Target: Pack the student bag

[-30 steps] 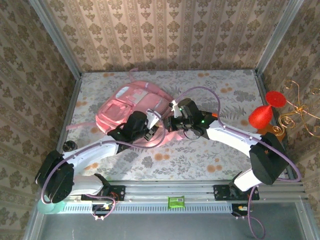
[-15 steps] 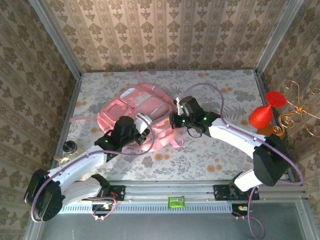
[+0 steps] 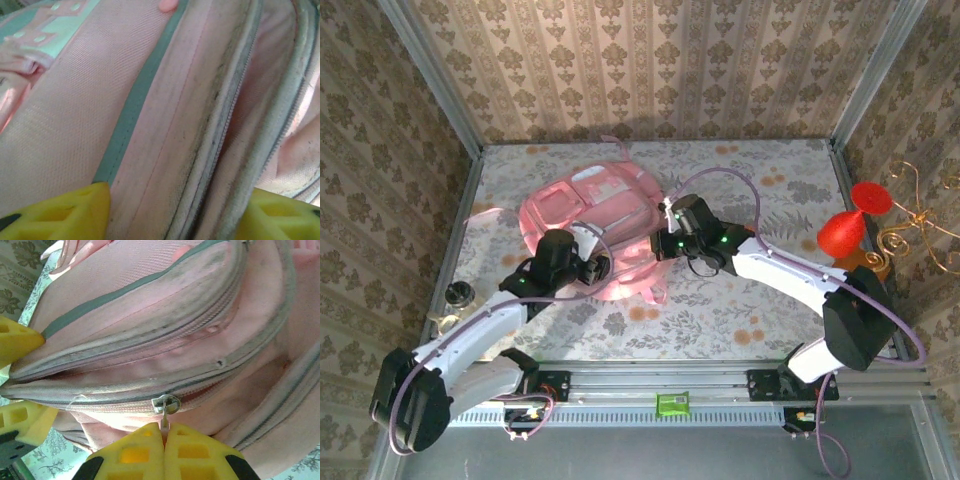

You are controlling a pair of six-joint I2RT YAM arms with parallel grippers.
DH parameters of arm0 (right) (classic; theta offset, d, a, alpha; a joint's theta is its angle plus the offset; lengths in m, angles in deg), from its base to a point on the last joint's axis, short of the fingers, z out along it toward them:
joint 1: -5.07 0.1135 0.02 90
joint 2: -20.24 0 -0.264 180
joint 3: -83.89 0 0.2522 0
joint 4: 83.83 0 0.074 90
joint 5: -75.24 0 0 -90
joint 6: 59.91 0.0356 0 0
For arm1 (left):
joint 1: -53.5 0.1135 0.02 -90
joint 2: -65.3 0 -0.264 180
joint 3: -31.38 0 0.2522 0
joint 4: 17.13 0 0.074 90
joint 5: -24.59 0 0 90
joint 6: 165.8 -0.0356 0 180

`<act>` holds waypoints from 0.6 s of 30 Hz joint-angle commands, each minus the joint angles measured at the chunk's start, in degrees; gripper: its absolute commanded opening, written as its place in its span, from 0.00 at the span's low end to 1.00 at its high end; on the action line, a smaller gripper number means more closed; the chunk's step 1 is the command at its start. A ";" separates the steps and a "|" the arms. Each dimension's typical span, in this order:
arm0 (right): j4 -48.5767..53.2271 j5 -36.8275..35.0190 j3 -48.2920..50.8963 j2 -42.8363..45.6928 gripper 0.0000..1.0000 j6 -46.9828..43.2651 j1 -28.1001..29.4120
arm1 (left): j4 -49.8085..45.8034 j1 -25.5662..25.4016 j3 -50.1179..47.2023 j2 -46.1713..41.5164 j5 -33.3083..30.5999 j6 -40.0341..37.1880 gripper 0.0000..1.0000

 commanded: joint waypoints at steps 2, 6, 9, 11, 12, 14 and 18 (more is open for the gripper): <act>-4.90 3.44 -0.24 2.05 0.00 1.06 2.03 | 3.47 -2.59 0.44 -3.15 1.38 -2.94 0.74; -5.22 4.82 -0.77 2.24 0.00 1.38 3.09 | 2.89 -5.20 1.96 -1.77 0.82 -6.02 0.76; -5.63 5.61 -0.73 2.31 0.00 1.65 3.38 | 4.41 -6.07 2.44 0.22 1.41 -7.66 0.77; -5.73 5.83 -0.73 2.66 0.00 1.87 3.48 | 4.65 -6.29 3.26 2.03 1.64 -8.55 0.77; -5.86 6.00 -0.64 2.97 0.00 2.02 3.60 | 4.65 -6.27 3.83 2.95 1.51 -9.10 0.77; -6.30 6.32 -0.23 3.53 0.00 2.32 3.77 | 4.48 -6.39 4.84 5.06 1.07 -9.62 0.76; -7.53 7.15 0.91 4.23 0.00 3.14 3.90 | 5.76 -6.35 5.85 8.31 1.29 -10.37 0.66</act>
